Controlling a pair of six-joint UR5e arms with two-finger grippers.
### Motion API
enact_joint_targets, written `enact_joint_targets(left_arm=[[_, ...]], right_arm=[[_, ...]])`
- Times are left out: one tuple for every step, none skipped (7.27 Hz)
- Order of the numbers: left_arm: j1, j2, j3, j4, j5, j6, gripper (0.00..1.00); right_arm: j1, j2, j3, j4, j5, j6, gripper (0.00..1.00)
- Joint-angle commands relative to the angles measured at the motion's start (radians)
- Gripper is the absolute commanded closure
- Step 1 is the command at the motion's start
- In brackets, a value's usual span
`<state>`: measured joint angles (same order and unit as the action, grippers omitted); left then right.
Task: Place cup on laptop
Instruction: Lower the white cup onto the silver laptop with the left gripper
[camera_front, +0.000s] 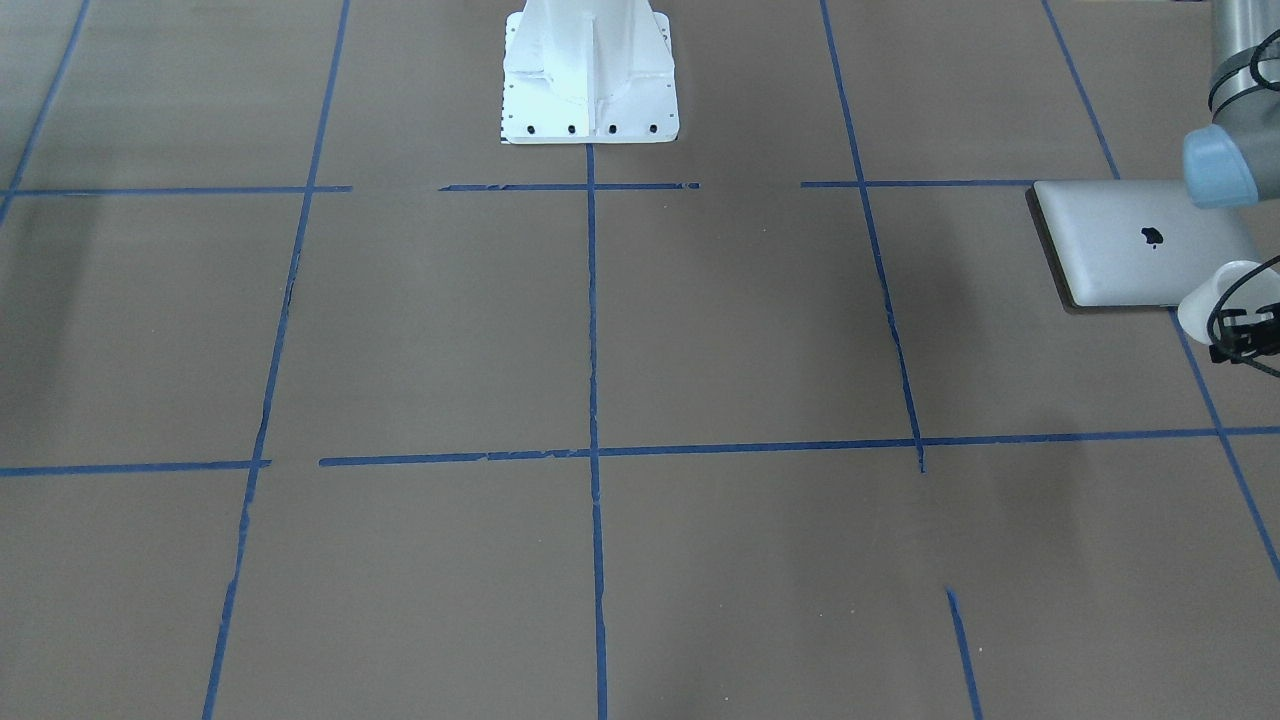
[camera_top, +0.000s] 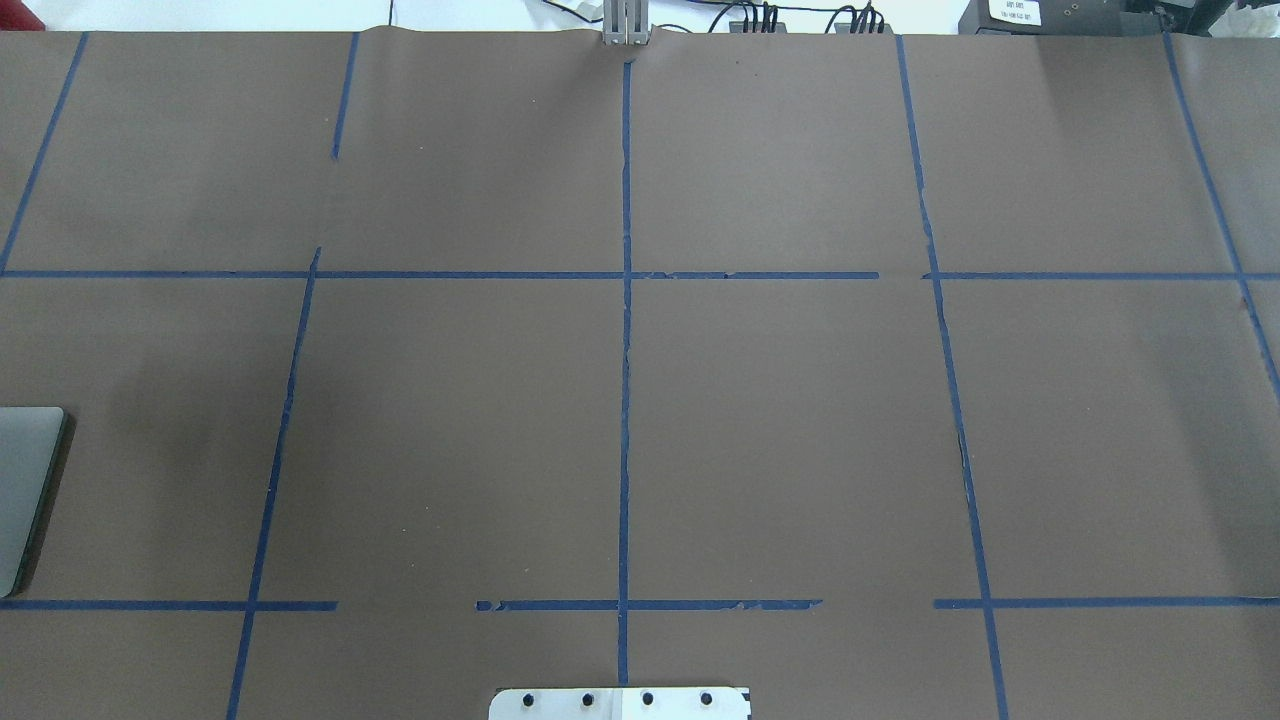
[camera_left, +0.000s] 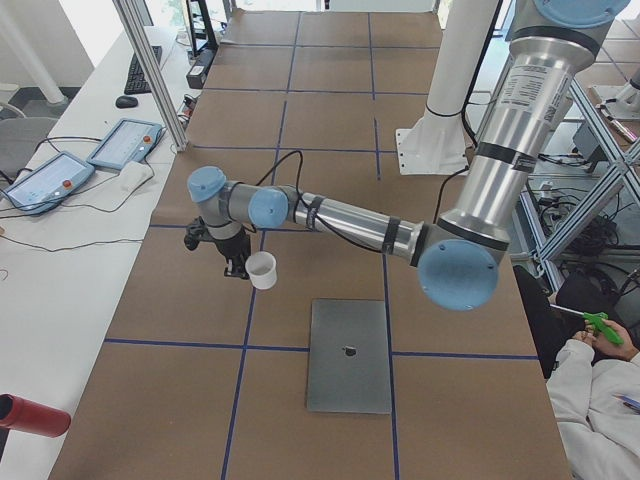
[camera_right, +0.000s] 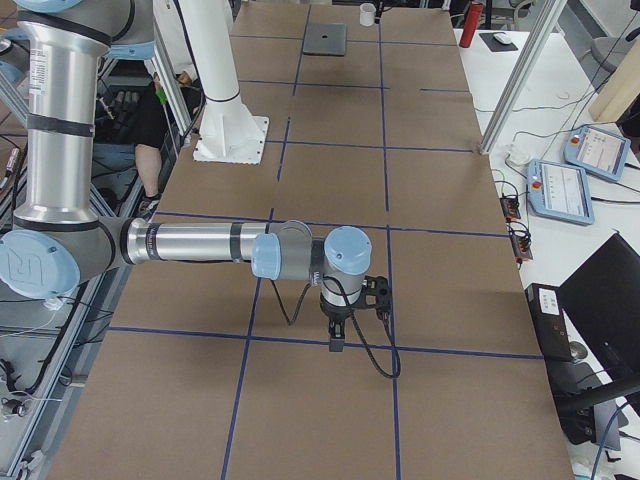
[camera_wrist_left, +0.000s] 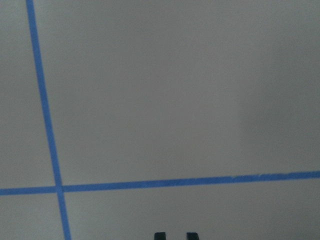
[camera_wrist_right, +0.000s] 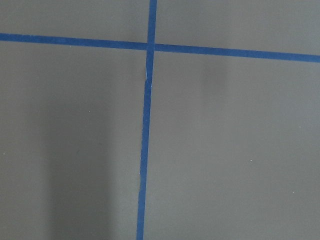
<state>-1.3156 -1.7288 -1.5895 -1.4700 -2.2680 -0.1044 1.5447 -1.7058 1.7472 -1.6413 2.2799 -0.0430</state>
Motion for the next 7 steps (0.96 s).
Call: enact_joint_targets(left_arm=[[-0.005, 0.231, -0.088, -0.112, -0.024, 0.028, 1.00], [-0.007, 0.295, -0.087, -0.194, -0.066, 0.019, 1.00], [-0.004, 0.337, -0.080, -0.255, -0.070, -0.022, 1.00], [-0.004, 0.347, -0.060, -0.316, -0.068, -0.105, 1.00], [0.002, 0.370, 0.003, -0.423, -0.062, -0.144, 1.00], [0.004, 0.373, 0.061, -0.534, -0.061, -0.190, 1.00], [0.009, 0.371, 0.112, -0.620, -0.061, -0.210, 1.00]], right_arm=[[0.000, 0.000, 0.000, 0.000, 0.001, 0.000, 0.00], [0.000, 0.000, 0.000, 0.000, 0.001, 0.000, 0.00], [0.000, 0.000, 0.000, 0.000, 0.001, 0.000, 0.00], [0.000, 0.000, 0.000, 0.000, 0.001, 0.000, 0.00], [0.000, 0.000, 0.000, 0.000, 0.001, 0.000, 0.00], [0.000, 0.000, 0.000, 0.000, 0.001, 0.000, 0.00], [0.000, 0.000, 0.000, 0.000, 0.001, 0.000, 0.00]])
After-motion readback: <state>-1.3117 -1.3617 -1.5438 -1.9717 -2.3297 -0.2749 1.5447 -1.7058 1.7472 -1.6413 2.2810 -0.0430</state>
